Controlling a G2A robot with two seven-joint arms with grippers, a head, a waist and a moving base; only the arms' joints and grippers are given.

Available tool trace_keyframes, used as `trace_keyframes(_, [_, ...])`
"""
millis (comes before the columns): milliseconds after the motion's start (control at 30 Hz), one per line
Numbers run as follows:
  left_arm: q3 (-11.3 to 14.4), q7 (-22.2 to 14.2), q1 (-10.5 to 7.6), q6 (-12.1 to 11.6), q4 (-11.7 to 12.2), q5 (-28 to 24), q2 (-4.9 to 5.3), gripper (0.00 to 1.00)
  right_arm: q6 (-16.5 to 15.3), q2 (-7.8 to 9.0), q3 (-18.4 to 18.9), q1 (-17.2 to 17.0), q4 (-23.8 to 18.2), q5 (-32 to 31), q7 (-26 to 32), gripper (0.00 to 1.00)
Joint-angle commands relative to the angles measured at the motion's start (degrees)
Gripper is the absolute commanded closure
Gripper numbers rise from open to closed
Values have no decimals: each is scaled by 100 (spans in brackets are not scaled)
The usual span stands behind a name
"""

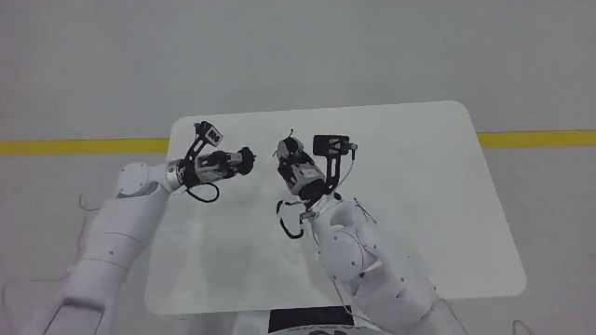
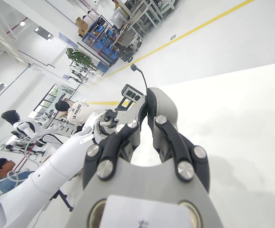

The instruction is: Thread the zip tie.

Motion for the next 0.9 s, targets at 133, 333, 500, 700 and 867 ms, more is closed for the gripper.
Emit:
trace_keyframes(133, [0, 0, 0, 0, 0, 0, 0, 100, 0, 0, 0, 0, 0, 0, 0, 100])
trace_keyframes(333, [0, 0, 0, 0, 0, 0, 0, 100, 0, 0, 0, 0, 0, 0, 0, 100])
trace_keyframes(500, [0, 0, 0, 0, 0, 0, 0, 100, 0, 0, 0, 0, 0, 0, 0, 100])
trace_keyframes(700, [0, 0, 0, 0, 0, 0, 0, 100, 0, 0, 0, 0, 0, 0, 0, 100])
trace_keyframes(867, [82, 175, -5, 98, -193, 282, 7, 100, 0, 0, 0, 0, 0, 0, 0, 100])
